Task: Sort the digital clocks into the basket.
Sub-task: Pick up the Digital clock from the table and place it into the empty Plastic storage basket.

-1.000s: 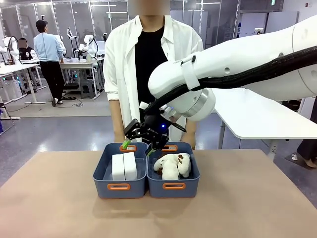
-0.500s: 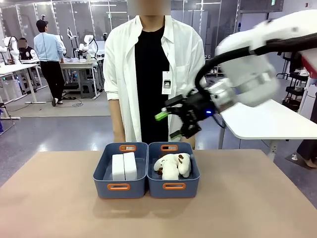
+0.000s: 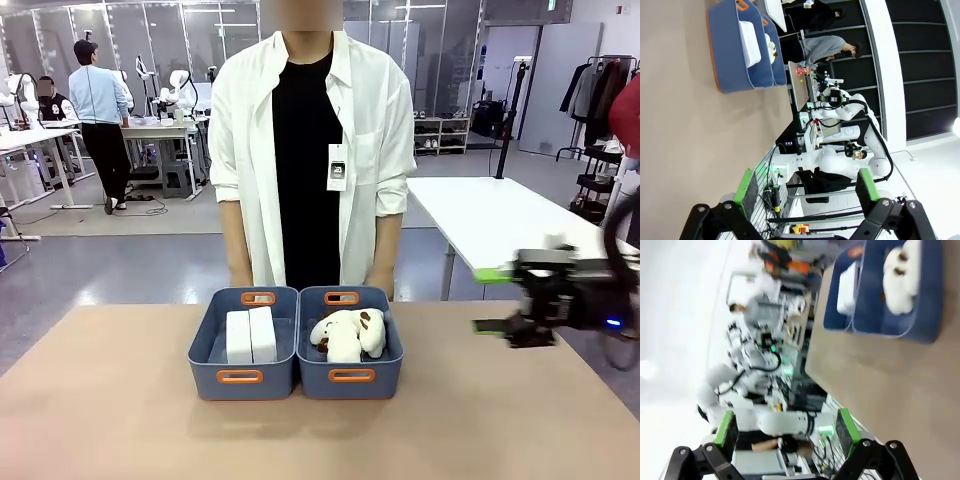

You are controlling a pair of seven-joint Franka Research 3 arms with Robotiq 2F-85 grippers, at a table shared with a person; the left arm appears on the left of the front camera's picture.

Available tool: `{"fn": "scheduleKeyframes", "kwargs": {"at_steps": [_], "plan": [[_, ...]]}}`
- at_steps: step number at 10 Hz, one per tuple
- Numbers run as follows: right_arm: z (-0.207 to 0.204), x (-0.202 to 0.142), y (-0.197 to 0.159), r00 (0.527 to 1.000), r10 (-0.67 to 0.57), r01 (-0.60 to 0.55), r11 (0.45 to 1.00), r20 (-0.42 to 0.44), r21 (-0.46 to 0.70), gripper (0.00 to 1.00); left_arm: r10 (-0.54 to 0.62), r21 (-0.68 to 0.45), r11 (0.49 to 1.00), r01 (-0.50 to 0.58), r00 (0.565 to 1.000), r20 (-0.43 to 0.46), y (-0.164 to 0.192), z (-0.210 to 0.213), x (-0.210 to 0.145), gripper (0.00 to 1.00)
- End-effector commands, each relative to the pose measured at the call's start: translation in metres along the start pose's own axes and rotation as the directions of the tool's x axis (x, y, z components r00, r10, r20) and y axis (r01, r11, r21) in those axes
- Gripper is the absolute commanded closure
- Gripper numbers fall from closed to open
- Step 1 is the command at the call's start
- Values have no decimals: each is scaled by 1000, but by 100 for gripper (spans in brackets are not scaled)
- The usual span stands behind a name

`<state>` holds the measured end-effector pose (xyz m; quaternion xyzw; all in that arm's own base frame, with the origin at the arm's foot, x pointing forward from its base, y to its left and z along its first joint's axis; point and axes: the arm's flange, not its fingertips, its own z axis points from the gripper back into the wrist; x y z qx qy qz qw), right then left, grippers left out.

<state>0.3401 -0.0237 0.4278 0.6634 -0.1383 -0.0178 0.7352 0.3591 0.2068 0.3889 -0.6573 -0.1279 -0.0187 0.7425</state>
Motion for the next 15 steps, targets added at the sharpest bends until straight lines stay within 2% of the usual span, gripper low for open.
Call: {"fn": "scheduleKeyframes", "kwargs": {"at_steps": [1,2,3,4,6,8,9,15], "plan": [[37,-13,-9,997,-20,14,997,79,82,0,-5,7,1000,5,1000,-11,-3,0,-2,0],[51,-13,-11,995,-4,-6,995,96,101,0,-5,7,1000,5,1000,-11,-3,0,-2,0],[64,3,-11,992,50,-59,996,112,73,0,-5,7,1000,5,1000,-11,-3,0,-2,0],[64,-10,-12,991,14,-22,998,133,54,0,-5,7,1000,5,1000,-11,-3,0,-2,0],[69,-11,-4,990,12,-16,1000,139,24,0,-5,7,1000,5,1000,-11,-3,0,-2,0],[67,-3,-6,980,23,-22,1000,198,-5,0,-5,7,1000,5,1000,-11,-3,0,-2,0],[72,-1,-7,989,4,-12,999,149,51,0,-5,7,1000,5,1000,-11,-3,0,-2,0],[72,-1,-7,989,4,-12,999,149,51,0,-5,7,1000,5,1000,-11,-3,0,-2,0]]}}
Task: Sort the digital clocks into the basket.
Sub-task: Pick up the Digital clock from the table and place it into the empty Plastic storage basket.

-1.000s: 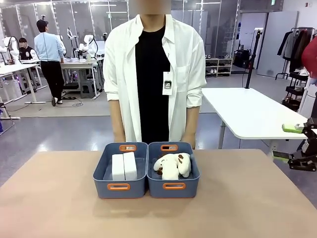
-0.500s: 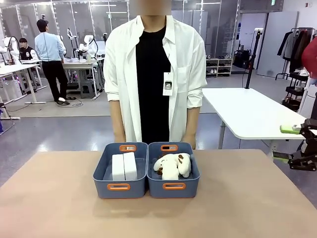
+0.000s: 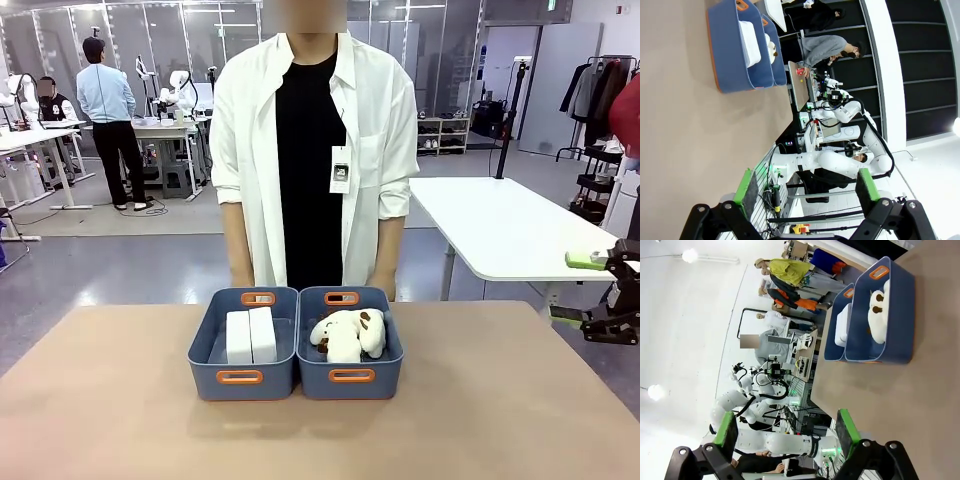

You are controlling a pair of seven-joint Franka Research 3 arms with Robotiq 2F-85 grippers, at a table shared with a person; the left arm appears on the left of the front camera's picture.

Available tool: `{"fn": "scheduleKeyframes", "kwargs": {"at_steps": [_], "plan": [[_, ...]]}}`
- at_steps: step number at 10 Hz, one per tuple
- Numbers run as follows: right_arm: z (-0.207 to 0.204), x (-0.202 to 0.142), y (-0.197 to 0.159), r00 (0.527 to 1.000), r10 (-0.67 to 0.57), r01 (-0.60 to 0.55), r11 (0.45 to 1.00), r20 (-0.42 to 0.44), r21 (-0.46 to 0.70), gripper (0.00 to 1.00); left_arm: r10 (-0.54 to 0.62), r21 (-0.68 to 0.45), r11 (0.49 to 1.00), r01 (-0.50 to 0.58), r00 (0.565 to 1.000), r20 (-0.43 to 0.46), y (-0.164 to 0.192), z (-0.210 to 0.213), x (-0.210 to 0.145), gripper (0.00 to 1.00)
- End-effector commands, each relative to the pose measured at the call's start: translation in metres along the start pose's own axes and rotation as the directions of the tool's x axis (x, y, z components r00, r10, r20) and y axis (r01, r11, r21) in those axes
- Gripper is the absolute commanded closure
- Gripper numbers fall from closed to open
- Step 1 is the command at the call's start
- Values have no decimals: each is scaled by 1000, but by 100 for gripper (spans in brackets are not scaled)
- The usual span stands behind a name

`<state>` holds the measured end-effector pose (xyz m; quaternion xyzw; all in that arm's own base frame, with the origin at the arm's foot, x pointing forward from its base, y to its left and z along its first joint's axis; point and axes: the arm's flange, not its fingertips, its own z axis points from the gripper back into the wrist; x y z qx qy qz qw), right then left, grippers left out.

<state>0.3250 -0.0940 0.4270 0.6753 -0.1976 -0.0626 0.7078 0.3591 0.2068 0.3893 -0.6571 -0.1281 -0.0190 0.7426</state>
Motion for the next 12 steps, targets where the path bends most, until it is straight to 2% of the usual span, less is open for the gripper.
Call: {"fn": "scheduleKeyframes", "kwargs": {"at_steps": [1,12], "plan": [[1,-1,0,1000,-2,2,1000,-5,8,0,-4,6,1000,4,1000,-11,-3,0,-2,0],[1,-1,0,1000,-2,2,1000,-5,8,0,-4,6,1000,4,1000,-11,-3,0,-2,0]]}}
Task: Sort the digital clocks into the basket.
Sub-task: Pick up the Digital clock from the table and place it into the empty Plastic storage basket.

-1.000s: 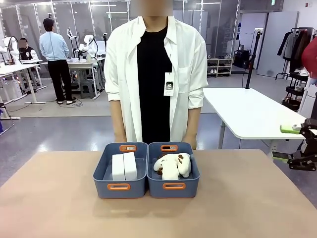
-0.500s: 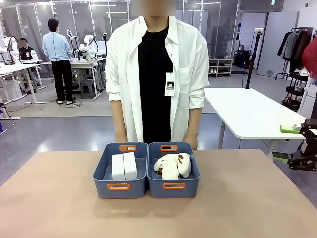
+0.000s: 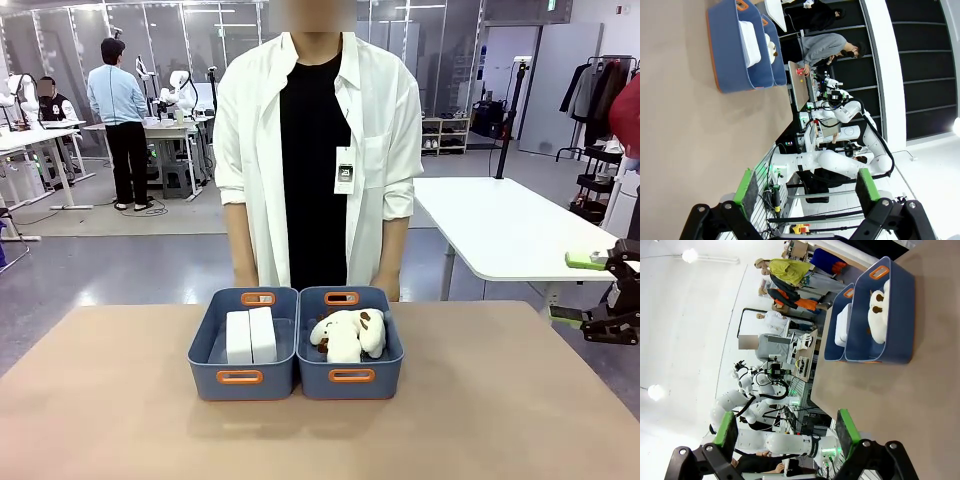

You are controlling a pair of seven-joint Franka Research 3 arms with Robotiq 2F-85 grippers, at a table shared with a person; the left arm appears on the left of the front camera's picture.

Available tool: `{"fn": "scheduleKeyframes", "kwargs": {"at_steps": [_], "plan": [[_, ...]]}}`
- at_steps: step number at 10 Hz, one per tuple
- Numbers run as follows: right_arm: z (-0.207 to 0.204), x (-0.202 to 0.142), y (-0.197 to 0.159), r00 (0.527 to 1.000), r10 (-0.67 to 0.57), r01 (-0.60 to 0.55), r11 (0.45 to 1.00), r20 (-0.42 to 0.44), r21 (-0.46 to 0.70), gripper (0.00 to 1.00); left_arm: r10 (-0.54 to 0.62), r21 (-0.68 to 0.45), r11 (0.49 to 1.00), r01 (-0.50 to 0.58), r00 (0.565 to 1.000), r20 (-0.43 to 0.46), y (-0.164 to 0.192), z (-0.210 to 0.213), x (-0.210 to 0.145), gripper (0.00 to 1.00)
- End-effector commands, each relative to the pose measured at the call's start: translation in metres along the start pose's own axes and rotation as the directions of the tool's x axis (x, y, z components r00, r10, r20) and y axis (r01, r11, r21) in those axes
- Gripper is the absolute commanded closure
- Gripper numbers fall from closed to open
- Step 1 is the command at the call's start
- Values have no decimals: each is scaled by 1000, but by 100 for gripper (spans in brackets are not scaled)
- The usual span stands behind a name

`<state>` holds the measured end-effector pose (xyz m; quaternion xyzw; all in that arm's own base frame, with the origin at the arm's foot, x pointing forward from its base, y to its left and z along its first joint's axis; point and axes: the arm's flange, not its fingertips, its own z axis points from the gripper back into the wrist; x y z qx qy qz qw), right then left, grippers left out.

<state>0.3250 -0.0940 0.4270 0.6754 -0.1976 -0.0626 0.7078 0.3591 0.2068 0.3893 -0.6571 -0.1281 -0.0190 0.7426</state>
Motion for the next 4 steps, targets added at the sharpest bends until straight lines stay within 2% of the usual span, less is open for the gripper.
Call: {"fn": "scheduleKeyframes", "kwargs": {"at_steps": [1,4], "plan": [[1,-1,0,1000,-2,2,1000,-5,8,0,-4,6,1000,4,1000,-11,-3,0,-2,0],[1,-1,0,1000,-2,2,1000,-5,8,0,-4,6,1000,4,1000,-11,-3,0,-2,0]]}}
